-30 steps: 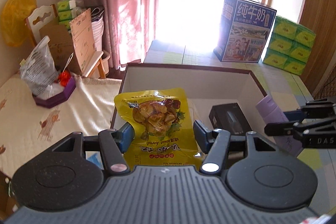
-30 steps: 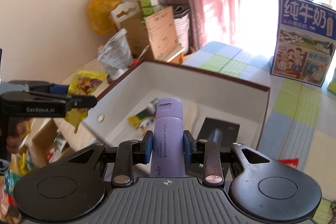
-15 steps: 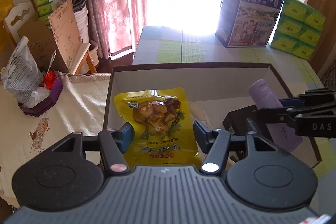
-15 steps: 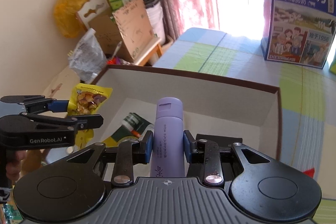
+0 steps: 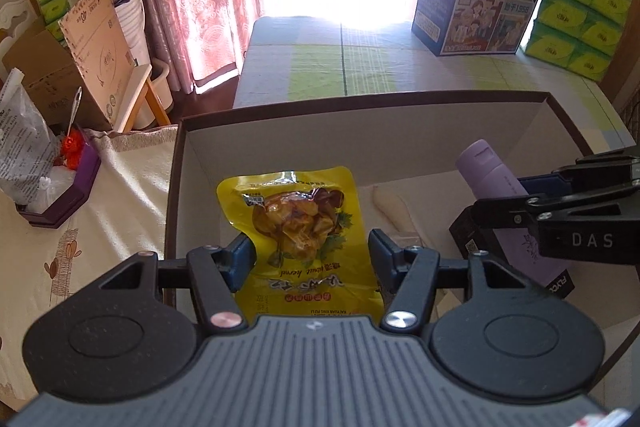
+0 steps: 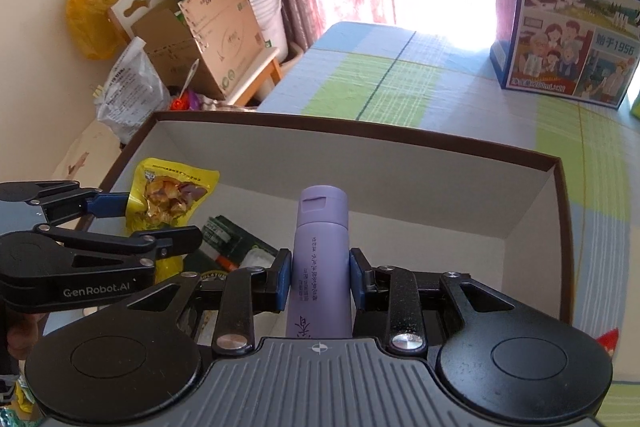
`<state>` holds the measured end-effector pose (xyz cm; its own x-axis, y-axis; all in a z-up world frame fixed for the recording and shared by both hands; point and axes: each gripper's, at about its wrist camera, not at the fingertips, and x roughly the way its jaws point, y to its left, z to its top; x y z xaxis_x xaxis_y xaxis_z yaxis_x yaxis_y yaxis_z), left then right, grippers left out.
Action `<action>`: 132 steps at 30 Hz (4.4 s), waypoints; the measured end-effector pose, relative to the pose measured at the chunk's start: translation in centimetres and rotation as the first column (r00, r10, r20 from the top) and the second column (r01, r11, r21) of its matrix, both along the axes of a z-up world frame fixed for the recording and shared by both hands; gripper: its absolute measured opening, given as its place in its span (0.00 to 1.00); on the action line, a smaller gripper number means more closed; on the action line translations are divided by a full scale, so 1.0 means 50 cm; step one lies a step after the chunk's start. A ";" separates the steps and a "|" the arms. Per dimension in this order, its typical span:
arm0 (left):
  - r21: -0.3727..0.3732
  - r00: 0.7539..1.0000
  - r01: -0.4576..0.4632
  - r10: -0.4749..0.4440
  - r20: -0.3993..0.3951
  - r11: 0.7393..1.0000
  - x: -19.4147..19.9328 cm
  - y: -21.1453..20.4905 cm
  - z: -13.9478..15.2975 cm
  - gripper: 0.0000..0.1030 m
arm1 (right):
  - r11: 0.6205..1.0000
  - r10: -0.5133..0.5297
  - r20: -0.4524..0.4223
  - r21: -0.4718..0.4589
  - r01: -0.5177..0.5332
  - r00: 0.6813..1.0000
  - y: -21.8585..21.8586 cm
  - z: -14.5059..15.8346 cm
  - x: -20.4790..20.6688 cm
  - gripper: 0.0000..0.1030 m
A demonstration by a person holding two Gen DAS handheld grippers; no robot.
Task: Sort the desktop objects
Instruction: 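Carry the yellow bag and purple tube with both tools over the brown box, then open the left tool to drop the yellow bag while the right tool releases the tube, then withdraw both tools up and away from the brown box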
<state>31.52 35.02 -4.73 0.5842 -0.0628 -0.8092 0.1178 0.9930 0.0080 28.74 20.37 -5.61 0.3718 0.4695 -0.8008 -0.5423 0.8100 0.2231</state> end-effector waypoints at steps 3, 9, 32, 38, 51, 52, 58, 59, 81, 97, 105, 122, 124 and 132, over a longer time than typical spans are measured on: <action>0.002 1.000 0.012 -0.012 -0.009 1.000 0.014 -0.001 -0.009 0.55 | 1.000 -0.004 -0.007 -0.009 0.004 1.000 0.005 -0.009 0.007 0.27; 0.009 0.999 0.023 -0.023 -0.035 1.000 0.035 -0.003 -0.031 0.57 | 1.000 -0.020 -0.021 -0.021 0.019 1.000 0.008 -0.024 0.022 0.27; -0.006 1.000 0.017 -0.017 -0.019 1.000 0.048 -0.003 -0.017 0.69 | 0.997 -0.063 0.031 0.048 0.061 0.998 -0.002 0.005 0.035 0.47; -0.018 1.000 0.009 -0.009 -0.005 1.000 0.029 -0.004 -0.001 0.76 | 0.999 -0.042 0.088 0.033 0.039 0.995 -0.029 0.033 0.002 0.77; -0.042 0.999 -0.019 0.021 0.033 0.999 -0.048 -0.004 0.045 0.83 | 1.000 -0.004 0.186 -0.017 0.007 0.983 -0.091 0.072 -0.101 0.98; -0.043 0.999 -0.023 0.025 0.037 0.999 -0.057 -0.004 0.050 0.83 | 1.000 -0.002 0.188 -0.023 0.007 0.982 -0.094 0.073 -0.109 0.98; -0.042 0.996 -0.055 0.058 0.067 0.998 -0.104 -0.003 0.082 0.85 | 0.999 0.009 0.189 -0.046 0.000 0.982 -0.113 0.087 -0.154 0.98; -0.036 0.995 -0.061 0.064 0.071 0.997 -0.111 -0.004 0.088 0.86 | 0.999 0.011 0.189 -0.047 -0.002 0.982 -0.116 0.089 -0.161 0.98; -0.015 0.982 -0.147 0.148 0.117 0.989 -0.280 -0.065 0.149 0.93 | 0.998 0.056 0.210 -0.031 -0.050 0.976 -0.209 0.129 -0.287 0.98; -0.019 0.978 -0.194 0.195 0.078 0.981 -0.369 -0.116 0.124 0.93 | 0.994 0.097 0.173 -0.060 -0.088 0.980 -0.268 0.113 -0.344 0.98; -0.013 0.977 -0.206 0.206 0.061 0.979 -0.403 -0.139 0.120 0.93 | 0.992 0.122 0.150 -0.053 -0.115 0.981 -0.291 0.102 -0.366 0.98; 0.002 0.982 -0.184 0.184 -0.029 0.983 -0.460 -0.250 0.071 0.93 | 0.993 0.103 0.079 -0.070 -0.098 0.992 -0.410 0.062 -0.395 0.98; 0.003 0.984 -0.176 0.176 -0.041 0.984 -0.464 -0.270 0.064 0.93 | 0.994 0.089 0.071 -0.075 -0.084 0.993 -0.435 0.057 -0.395 0.98; -0.016 0.991 -0.108 0.106 -0.084 0.994 -0.463 -0.368 0.036 0.93 | 0.994 -0.020 0.045 -0.106 0.024 0.999 -0.553 0.038 -0.383 0.98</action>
